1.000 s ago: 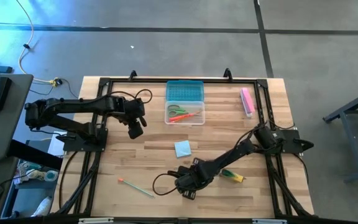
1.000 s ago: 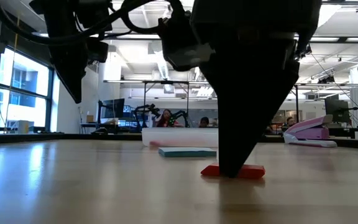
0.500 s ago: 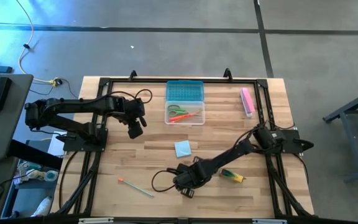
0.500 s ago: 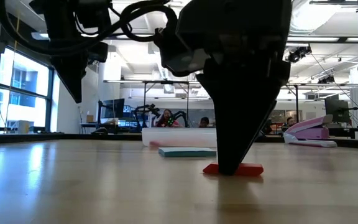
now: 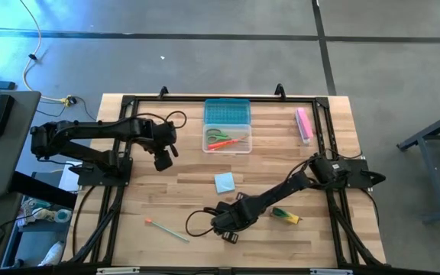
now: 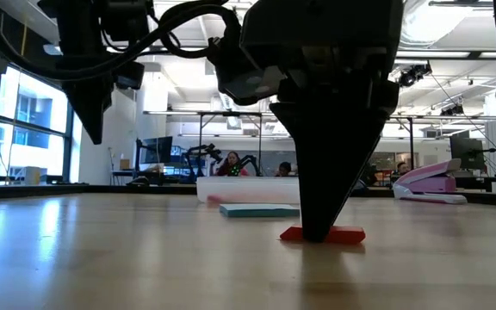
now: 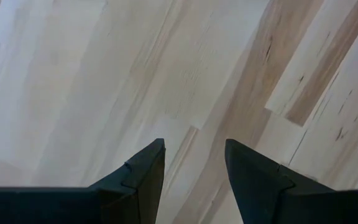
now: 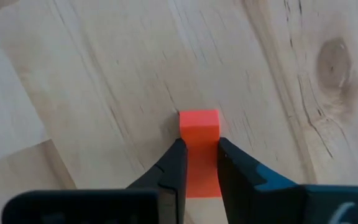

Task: Pack school essentials
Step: Put the orange eraser into the supply box

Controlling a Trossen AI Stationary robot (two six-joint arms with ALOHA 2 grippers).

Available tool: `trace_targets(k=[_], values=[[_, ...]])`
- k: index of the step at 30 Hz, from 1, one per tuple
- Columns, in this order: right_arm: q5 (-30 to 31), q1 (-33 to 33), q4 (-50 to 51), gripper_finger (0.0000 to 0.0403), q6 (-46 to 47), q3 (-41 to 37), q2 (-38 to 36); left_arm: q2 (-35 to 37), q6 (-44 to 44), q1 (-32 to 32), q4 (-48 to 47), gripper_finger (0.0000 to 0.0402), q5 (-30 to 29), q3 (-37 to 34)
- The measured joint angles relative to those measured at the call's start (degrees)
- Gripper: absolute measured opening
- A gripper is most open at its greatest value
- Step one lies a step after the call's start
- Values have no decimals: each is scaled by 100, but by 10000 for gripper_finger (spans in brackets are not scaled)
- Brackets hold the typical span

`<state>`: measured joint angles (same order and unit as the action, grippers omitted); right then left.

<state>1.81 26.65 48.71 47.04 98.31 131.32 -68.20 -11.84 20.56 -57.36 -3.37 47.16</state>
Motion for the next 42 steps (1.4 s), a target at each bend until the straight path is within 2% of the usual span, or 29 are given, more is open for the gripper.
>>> trace_targets(k=[10,19,28,36,42], values=[[348,-124,-233,55,182,-45,-545,2,-2,-84,-368,156,163,0],[885,-781,-367,55,-263,-23,-1142,39,0,-90,-407,156,163,0],[1206,-2092,-327,55,-1432,-12,-1649,61,2,-90,-405,156,163,0],[937,-3260,-83,55,-2682,-3,-1828,61,2,-90,-528,156,166,0],[675,-3889,227,55,-3715,-1,-1632,61,2,-90,-566,156,168,0]])
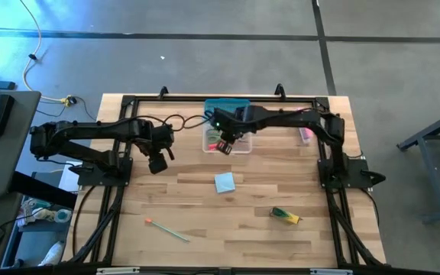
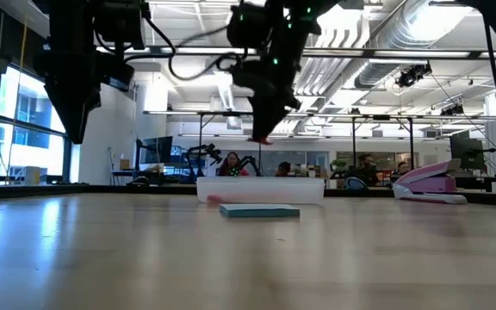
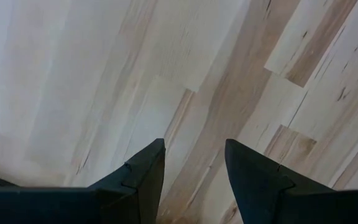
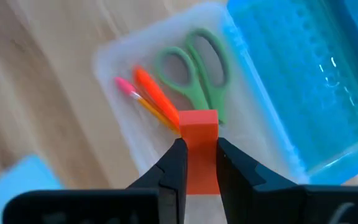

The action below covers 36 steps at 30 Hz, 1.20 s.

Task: Pack school essentials
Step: Put the orange eraser into the supply box, then put the blue pencil into the supply box

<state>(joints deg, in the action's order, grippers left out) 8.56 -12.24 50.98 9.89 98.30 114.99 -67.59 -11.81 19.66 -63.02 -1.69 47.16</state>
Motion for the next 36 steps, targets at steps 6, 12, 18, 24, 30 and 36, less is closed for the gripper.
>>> trace_targets(k=[6,12,18,24,30,36], values=[[-173,-281,17,55,-573,0,343,2,244,0,1,156,67,0],[-183,-429,112,55,-720,-14,574,2,342,0,3,156,239,0],[-350,-606,210,70,-497,-22,630,2,634,0,8,156,321,0],[-467,-783,471,146,58,31,630,2,754,0,11,156,321,0],[-648,-888,690,202,491,31,468,2,759,-4,3,156,580,0],[-520,-848,650,199,661,31,-26,2,1141,-514,-61,156,1158,0]])
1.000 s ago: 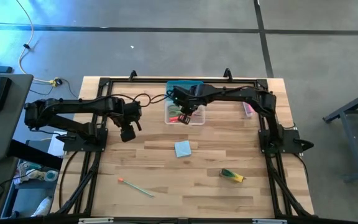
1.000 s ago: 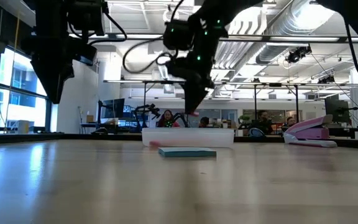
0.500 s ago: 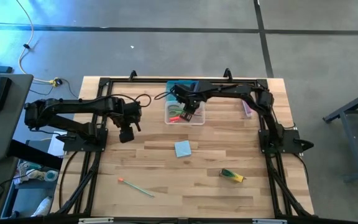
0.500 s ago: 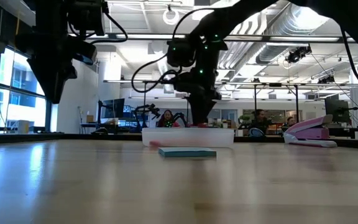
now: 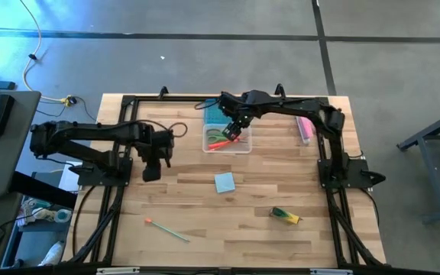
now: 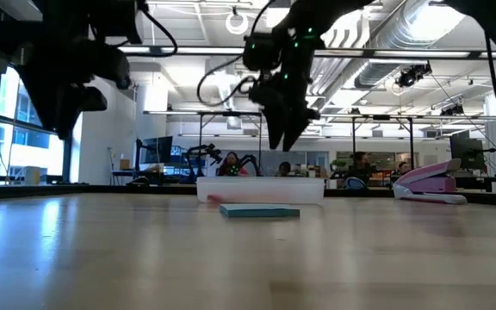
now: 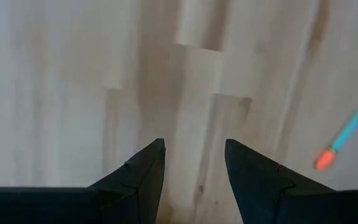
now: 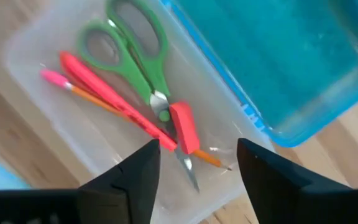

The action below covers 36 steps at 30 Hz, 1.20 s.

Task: Pack school essentials
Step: Put the blue pencil into the supply box

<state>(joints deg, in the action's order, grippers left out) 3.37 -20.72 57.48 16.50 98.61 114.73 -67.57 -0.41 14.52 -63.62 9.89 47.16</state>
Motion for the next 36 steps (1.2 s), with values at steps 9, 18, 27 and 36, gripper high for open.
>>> trace_targets(k=[9,18,27,36], values=[[66,183,85,181,606,0,-847,82,-203,-1726,61,156,-62,-296],[177,625,122,176,731,0,-1440,244,-1631,-3746,837,156,-220,-774],[424,1042,166,176,1004,0,-1542,-150,-3165,-5088,1691,156,-671,-774],[426,1305,184,177,1084,0,-1542,-1017,-4080,-5826,2296,156,-1305,-774]])
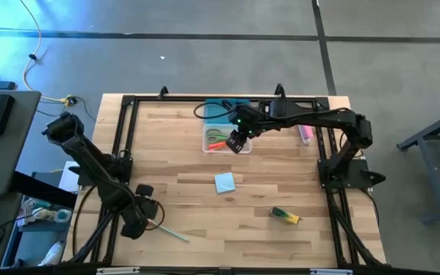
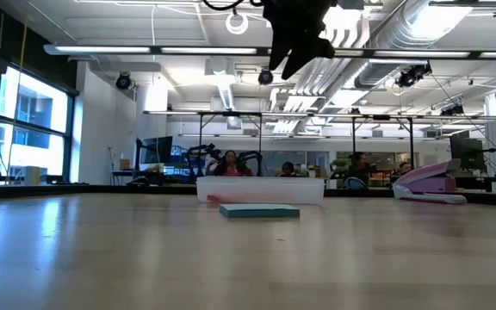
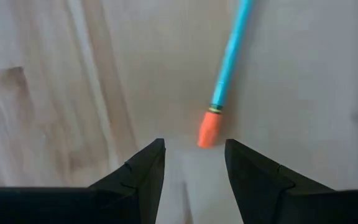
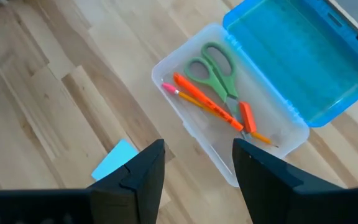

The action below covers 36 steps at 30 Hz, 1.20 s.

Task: Pack school essentials
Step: Put the blue pencil into the supply box

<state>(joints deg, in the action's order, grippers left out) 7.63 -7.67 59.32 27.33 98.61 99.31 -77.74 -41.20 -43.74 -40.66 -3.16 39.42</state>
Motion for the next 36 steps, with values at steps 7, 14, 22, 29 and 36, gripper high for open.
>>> trace_targets(k=[7,14,22,29,36], values=[[84,99,68,177,118,0,0,-475,-65,-121,447,156,54,0],[84,99,131,177,122,0,0,-871,-130,-138,683,156,72,13],[84,99,239,177,122,0,0,-1048,-130,-141,757,114,-16,26],[-56,99,511,177,269,0,-78,-1053,-134,-145,897,15,-135,15],[12,97,646,177,269,0,-653,-932,-576,-30,1096,27,-381,-10]])
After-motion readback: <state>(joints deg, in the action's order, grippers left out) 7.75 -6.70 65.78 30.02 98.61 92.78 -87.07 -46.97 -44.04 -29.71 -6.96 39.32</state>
